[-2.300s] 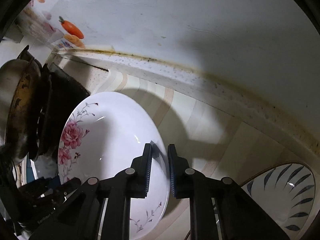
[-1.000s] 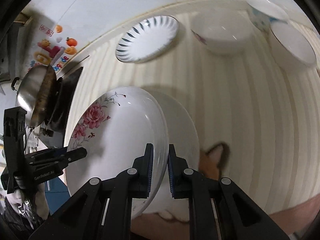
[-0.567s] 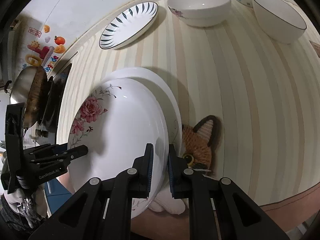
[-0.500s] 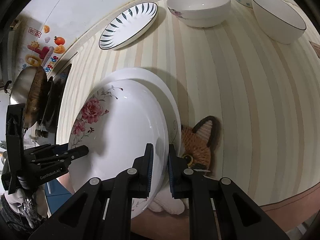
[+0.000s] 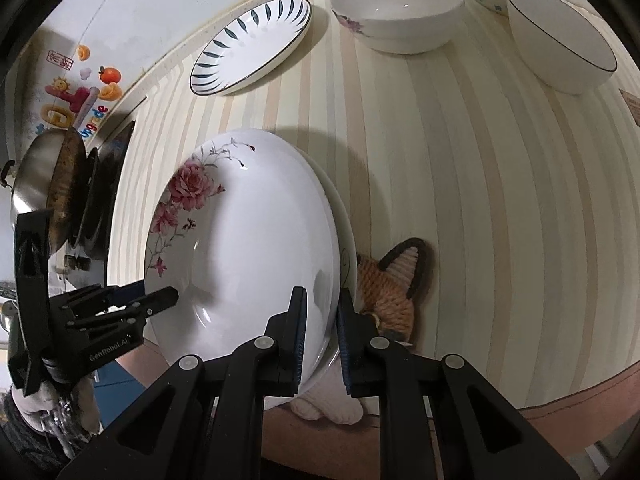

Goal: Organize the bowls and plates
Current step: 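Lower the pink-flower plate onto the grey-flower plate with both grippers, then grasp the blue-striped plate rim with both grippers and lift it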

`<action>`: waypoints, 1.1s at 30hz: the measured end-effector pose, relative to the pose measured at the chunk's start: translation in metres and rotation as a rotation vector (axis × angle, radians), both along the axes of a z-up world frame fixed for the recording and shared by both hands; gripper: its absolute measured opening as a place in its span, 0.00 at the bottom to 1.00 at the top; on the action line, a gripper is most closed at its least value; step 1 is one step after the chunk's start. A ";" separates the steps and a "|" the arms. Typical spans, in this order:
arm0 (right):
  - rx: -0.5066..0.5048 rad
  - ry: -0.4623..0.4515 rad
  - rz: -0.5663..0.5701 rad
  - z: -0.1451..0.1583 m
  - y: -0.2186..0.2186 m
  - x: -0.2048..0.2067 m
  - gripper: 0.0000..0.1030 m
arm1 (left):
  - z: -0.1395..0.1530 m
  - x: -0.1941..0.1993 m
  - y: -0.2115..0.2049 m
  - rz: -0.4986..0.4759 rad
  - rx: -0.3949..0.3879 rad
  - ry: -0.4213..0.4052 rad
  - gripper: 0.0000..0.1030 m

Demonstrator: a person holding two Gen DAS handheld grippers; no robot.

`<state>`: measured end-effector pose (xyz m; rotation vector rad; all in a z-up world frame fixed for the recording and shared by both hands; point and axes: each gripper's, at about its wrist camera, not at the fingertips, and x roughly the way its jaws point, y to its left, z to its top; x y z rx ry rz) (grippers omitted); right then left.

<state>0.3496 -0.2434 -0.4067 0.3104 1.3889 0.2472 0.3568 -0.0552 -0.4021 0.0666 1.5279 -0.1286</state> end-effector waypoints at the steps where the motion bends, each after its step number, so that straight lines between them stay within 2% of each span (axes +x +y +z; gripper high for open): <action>1: -0.005 0.005 0.004 0.000 0.001 0.000 0.17 | 0.002 0.001 0.003 0.001 0.000 0.001 0.32; 10: 0.005 0.063 0.017 -0.001 0.000 0.005 0.17 | 0.009 0.010 0.021 0.022 -0.009 0.019 0.32; 16: -0.011 0.113 0.035 0.000 -0.003 0.011 0.18 | 0.027 0.016 0.029 0.035 -0.011 0.020 0.32; 20: -0.005 0.110 0.058 0.016 -0.009 0.016 0.18 | 0.046 0.026 0.033 0.046 -0.020 -0.006 0.32; 23: 0.013 0.079 0.070 0.039 -0.014 0.027 0.19 | 0.064 0.042 0.033 0.056 -0.039 -0.040 0.32; 24: 0.023 0.067 0.070 0.047 -0.014 0.033 0.21 | 0.071 0.052 0.033 0.065 -0.050 -0.055 0.32; 26: 0.053 0.030 0.079 0.068 -0.013 0.057 0.35 | 0.078 0.071 0.030 0.084 -0.065 -0.072 0.32; 28: 0.063 -0.022 0.098 0.084 -0.011 0.084 0.42 | 0.081 0.095 0.026 0.107 -0.074 -0.086 0.32; 30: 0.040 -0.071 0.117 0.095 -0.005 0.118 0.42 | 0.078 0.124 0.030 0.143 -0.079 -0.099 0.32; 33: -0.025 -0.114 0.130 0.093 0.002 0.167 0.42 | 0.064 0.165 0.037 0.187 -0.079 -0.100 0.32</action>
